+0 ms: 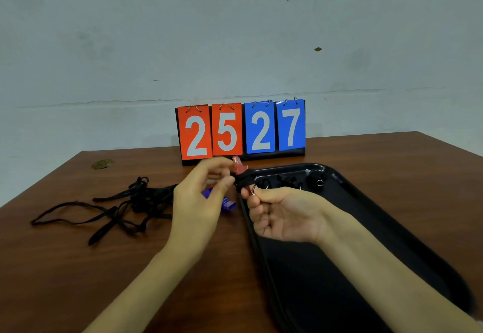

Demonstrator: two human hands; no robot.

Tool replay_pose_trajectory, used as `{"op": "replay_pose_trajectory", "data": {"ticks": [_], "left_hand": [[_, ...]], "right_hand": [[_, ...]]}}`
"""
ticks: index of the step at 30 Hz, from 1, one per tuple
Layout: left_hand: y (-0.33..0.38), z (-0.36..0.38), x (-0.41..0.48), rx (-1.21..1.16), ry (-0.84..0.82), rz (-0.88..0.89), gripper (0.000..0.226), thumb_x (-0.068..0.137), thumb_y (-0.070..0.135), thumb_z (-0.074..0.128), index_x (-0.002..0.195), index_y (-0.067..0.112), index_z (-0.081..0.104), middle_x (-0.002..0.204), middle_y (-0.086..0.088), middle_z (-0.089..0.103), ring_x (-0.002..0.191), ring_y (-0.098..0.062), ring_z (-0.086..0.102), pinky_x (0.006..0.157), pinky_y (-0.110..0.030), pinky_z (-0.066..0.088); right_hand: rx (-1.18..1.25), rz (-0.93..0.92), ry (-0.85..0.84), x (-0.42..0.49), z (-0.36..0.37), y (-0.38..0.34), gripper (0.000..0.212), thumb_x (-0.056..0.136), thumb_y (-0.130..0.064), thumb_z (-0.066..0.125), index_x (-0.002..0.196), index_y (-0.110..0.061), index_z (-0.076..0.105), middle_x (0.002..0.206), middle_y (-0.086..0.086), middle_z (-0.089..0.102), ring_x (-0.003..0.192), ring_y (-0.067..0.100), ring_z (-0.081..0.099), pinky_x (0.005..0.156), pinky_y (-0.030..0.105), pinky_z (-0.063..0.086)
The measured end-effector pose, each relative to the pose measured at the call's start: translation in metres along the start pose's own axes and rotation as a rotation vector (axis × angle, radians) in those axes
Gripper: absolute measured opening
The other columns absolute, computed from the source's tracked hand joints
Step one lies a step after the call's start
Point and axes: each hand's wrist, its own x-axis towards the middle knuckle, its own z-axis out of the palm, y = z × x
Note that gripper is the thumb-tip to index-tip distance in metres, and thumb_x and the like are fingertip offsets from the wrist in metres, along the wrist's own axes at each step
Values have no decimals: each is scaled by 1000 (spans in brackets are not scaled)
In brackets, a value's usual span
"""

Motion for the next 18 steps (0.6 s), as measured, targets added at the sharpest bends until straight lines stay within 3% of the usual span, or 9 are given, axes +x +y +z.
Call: {"op": "replay_pose_trajectory", "data": {"ticks": [2,5,11,15,18], "left_hand": [[2,0,1,-106,55,-128,32,81,2,66,90,32,60,83,13,66,85,1,63,74,-7,47],[-2,1,0,-107,53,-171,28,80,3,68,85,31,66,78,18,69,84,2,65,74,-7,48],[-18,2,-4,275,-42,200,22,80,5,68,102,9,70,97,7,65,96,0,58,87,-5,43],[-27,1,-3,414,-111,313,21,86,17,59,98,4,70,92,-2,68,90,-3,57,87,-5,42],[-29,3,-3,444,-134,292,26,86,23,52,95,6,70,88,-2,67,82,-6,58,81,-10,45]], "right_hand": [[-55,-8,12,0,-2,-1,15,85,-19,56,79,-14,69,61,-7,55,53,3,48,55,16,36],[-117,-27,57,1,-2,0,19,92,-18,52,82,-14,68,60,-7,56,53,2,47,56,16,36],[-229,-89,148,4,-5,1,19,93,-19,52,84,-14,69,62,-7,58,57,3,48,57,17,38],[-317,-110,203,7,-3,5,18,93,-19,54,86,-12,68,61,-6,58,57,4,47,56,17,37],[-369,-115,243,9,-4,6,16,92,-17,55,87,-11,69,60,-6,58,56,4,46,55,17,37]]}}
